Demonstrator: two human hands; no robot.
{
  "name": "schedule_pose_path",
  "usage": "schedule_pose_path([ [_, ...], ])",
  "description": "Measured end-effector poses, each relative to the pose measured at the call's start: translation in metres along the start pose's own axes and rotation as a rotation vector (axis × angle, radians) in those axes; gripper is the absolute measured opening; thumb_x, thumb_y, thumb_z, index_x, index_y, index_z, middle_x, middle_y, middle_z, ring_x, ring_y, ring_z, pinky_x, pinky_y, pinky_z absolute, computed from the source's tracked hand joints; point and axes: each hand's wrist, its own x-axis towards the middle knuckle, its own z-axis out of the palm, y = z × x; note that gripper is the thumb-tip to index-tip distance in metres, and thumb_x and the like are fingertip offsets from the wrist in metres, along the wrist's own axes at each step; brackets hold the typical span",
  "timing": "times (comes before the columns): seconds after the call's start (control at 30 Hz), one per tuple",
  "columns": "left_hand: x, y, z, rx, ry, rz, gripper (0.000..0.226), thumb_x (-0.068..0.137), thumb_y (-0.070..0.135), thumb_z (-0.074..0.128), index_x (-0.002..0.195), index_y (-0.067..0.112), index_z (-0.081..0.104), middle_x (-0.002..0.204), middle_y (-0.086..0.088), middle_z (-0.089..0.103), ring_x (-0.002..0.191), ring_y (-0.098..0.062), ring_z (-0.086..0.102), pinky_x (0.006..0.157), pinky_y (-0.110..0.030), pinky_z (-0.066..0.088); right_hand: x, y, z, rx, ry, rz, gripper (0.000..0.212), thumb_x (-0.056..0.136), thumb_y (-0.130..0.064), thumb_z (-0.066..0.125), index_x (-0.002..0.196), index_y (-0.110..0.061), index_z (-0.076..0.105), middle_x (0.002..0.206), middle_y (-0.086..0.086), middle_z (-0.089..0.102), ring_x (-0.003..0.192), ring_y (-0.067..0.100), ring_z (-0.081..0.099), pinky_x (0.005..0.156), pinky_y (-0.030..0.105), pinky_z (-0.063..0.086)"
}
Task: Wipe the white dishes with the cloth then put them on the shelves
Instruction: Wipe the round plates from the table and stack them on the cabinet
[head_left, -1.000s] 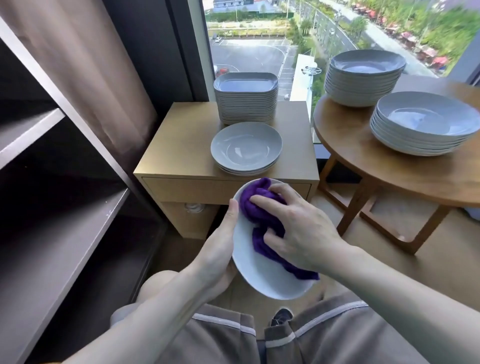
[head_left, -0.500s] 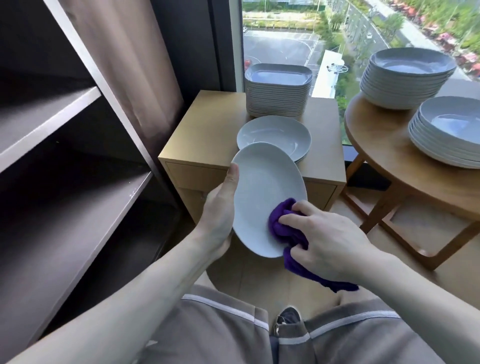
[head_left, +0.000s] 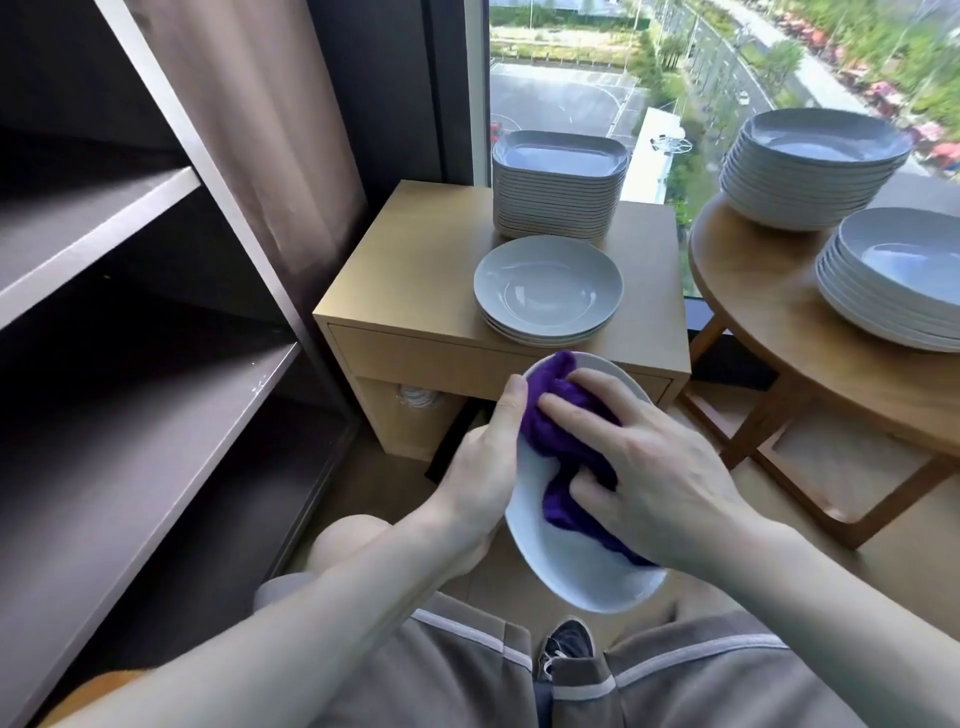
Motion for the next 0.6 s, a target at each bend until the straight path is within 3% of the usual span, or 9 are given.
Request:
schedule_pose_path([
  [0.2,-0.001,0.008,-0.005,0.057,-0.043,0.088,0.068,0.092,0.069,0.044,0.126,0.017,0.073,0.118,-0.006,0.078,0.112,-0.025,0.074,0.104,-0.049,0.056,0.002,0.024,0.007,-0.117,-0.081,0.224,0.066,0.080,-0.044,0.050,0.144,-0.044,0.037,0.152,-0.002,0.032,0.103,0.029,0.062,0.069,0.033,0.048],
  [0.3,0.002,0.013,-0.011,0.052,-0.018,0.137,0.068,0.090,0.068,0.047,0.124,0.016,0.073,0.115,-0.005,0.079,0.108,-0.023,0.076,0.091,-0.038,0.062,0.004,0.034,0.009,-0.123,-0.159,0.277,0.064,0.082,-0.048,0.049,0.144,-0.045,0.034,0.150,0.000,0.030,0.102,0.030,0.061,0.070,0.033,0.044],
  [0.4,0.005,0.021,-0.018,0.034,0.011,0.192,0.066,0.091,0.066,0.047,0.125,0.016,0.073,0.115,-0.003,0.079,0.107,-0.020,0.076,0.082,-0.029,0.063,0.001,0.035,0.009,-0.138,-0.242,0.247,0.056,0.081,-0.053,0.045,0.136,-0.044,0.039,0.141,0.000,0.039,0.094,0.027,0.062,0.068,0.032,0.045],
  [0.6,0.008,0.031,-0.027,0.011,0.088,0.270,0.066,0.088,0.068,0.050,0.122,0.016,0.073,0.114,-0.004,0.080,0.106,-0.021,0.076,0.083,-0.031,0.063,-0.011,-0.002,0.009,-0.068,-0.357,0.014,0.045,0.083,-0.051,0.045,0.128,-0.043,0.046,0.132,-0.003,0.046,0.087,0.022,0.060,0.069,0.029,0.049],
])
